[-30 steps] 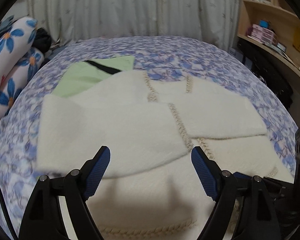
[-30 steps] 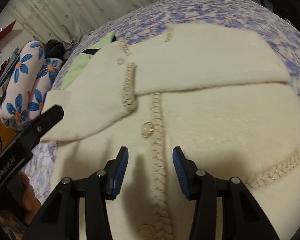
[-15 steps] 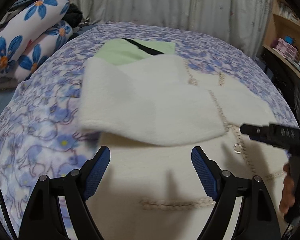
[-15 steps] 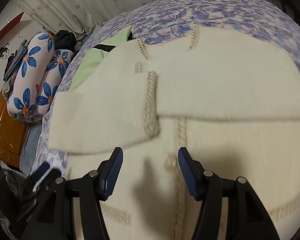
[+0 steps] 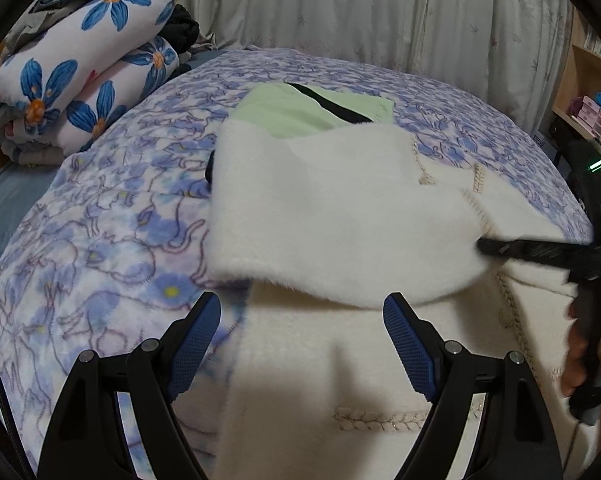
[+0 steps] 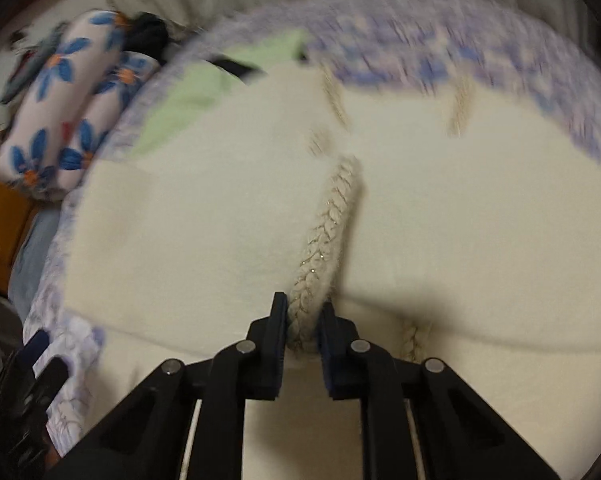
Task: Fold large clothes
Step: 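Grasp the braided front edge beside the folded sleeve with the right gripper, then fold the held edge over toward the center and open the right gripper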
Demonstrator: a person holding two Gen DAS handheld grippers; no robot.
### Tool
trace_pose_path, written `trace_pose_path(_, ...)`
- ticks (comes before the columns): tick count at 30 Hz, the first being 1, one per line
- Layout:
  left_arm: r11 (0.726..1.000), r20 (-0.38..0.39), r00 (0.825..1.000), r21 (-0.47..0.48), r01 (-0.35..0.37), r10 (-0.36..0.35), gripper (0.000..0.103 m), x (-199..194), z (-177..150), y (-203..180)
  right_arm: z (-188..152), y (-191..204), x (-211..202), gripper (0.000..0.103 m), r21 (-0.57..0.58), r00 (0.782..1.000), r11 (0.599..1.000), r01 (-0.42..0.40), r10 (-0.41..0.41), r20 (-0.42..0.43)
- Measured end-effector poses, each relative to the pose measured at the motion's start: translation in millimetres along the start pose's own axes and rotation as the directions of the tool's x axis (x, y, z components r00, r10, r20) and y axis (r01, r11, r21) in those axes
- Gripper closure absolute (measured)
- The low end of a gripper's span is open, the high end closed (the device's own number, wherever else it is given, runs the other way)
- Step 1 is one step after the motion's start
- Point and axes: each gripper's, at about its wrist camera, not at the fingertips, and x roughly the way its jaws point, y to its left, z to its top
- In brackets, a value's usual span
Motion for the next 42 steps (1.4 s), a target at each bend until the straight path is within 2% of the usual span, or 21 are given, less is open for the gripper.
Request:
trace_pose_path(3, 1.000, 0.017, 1.000, -0.003, -0.004, 0.004, 0.021, -2, 9, 3, 15, -3, -38, 0.090, -0.014, 0.993, 1.000, 0.019, -0.017, 0.114)
trace_pose_path(5, 1.000, 0.029, 1.000, -0.003, -0.008, 0.008, 0.021, -3, 16, 5, 29, -15, -64, 0.090, 0.000, 0.979, 0.998, 0.061, -0.059, 0.197)
trace_pose_path(8, 1.000, 0.046, 0.999, 0.003, -0.021, 0.020, 0.021, 0, 27, 6, 40, -46, -81, 0.090, 0.060, 0.961, 0.990, 0.127, -0.138, 0.240)
trace_pose_path(11, 1.000, 0.041, 0.999, 0.006, -0.025, 0.025, 0.021, 11, 38, 8, 36, -81, -79, 0.090, 0.122, 0.953, 0.975, 0.185, -0.208, 0.219)
trace_pose_path(14, 1.000, 0.001, 1.000, 0.015, -0.023, 0.023, 0.021, 35, 46, 6, 14, -126, -49, 0.089, 0.163, 0.954, 0.948, 0.273, -0.288, 0.079)
trace_pose_path(16, 1.000, -0.044, 0.999, 0.021, -0.012, 0.013, 0.021, 56, 53, 5, 3, -150, -31, 0.088, 0.202, 0.969, 0.949, 0.242, -0.246, -0.008)
trace_pose_path(18, 1.000, -0.087, 0.996, 0.021, 0.018, -0.016, 0.021, 75, 58, 4, -9, -174, -28, 0.085, 0.288, 0.989, 0.946, 0.147, -0.147, -0.022)
trace_pose_path(19, 0.999, -0.108, 0.994, 0.016, 0.032, -0.030, 0.021, 84, 62, 4, -12, -182, -30, 0.075, 0.322, 0.994, 0.941, 0.104, -0.107, -0.009)
trace_pose_path(20, 0.999, -0.121, 0.992, 0.012, 0.042, -0.040, 0.021, 92, 65, 4, -14, -187, -33, 0.060, 0.340, 0.996, 0.937, 0.080, -0.086, 0.003)
trace_pose_path(22, 0.999, -0.144, 0.989, 0.008, 0.047, -0.045, 0.021, 109, 75, 6, -13, -197, -39, 0.048, 0.373, 0.998, 0.927, 0.031, -0.049, 0.040)
trace_pose_path(28, 1.000, -0.199, 0.980, 0.004, 0.029, -0.027, 0.021, 155, 97, 10, 11, -195, -19, 0.048, 0.340, 0.999, 0.940, 0.013, -0.029, 0.043)
trace_pose_path(30, 1.000, -0.211, 0.977, 0.013, 0.020, -0.017, 0.033, 168, 103, 8, 22, -188, -3, 0.048, 0.311, 0.999, 0.950, 0.028, -0.039, 0.030)
trace_pose_path(31, 1.000, -0.218, 0.976, 0.022, 0.019, -0.014, 0.061, 174, 104, 7, 26, -185, 8, 0.048, 0.296, 0.999, 0.954, 0.042, -0.049, 0.018)
trace_pose_path(32, 1.000, -0.229, 0.973, 0.026, 0.011, -0.005, 0.078, 179, 106, 6, 29, -181, 16, 0.048, 0.284, 0.998, 0.958, 0.050, -0.055, 0.011)
trace_pose_path(33, 1.000, -0.231, 0.973, 0.026, -0.008, 0.014, 0.082, 182, 108, 5, 30, -179, 21, 0.049, 0.268, 0.998, 0.962, 0.059, -0.064, 0.008)
trace_pose_path(34, 0.999, -0.220, 0.975, 0.029, -0.017, 0.023, 0.090, 182, 110, 4, 33, -170, 28, 0.064, 0.203, 0.994, 0.973, 0.108, -0.112, 0.005)
trace_pose_path(35, 0.999, -0.207, 0.978, 0.038, -0.025, 0.033, 0.092, 180, 111, 1, 36, -163, 31, 0.089, 0.152, 0.989, 0.978, 0.145, -0.146, 0.000)
trace_pose_path(36, 0.998, -0.184, 0.982, 0.047, -0.040, 0.048, 0.092, 177, 113, 0, 38, -160, 30, 0.089, 0.137, 0.988, 0.979, 0.154, -0.157, 0.011)
trace_pose_path(40, 0.998, -0.121, 0.991, 0.023, -0.056, 0.058, 0.093, 174, 114, 3, 49, -157, 15, 0.090, 0.164, 0.977, 0.981, 0.104, -0.132, 0.168)
trace_pose_path(42, 0.998, -0.131, 0.989, 0.019, -0.066, 0.068, 0.092, 186, 109, 4, 49, -161, 35, 0.089, 0.167, 0.980, 0.975, 0.144, -0.164, 0.111)
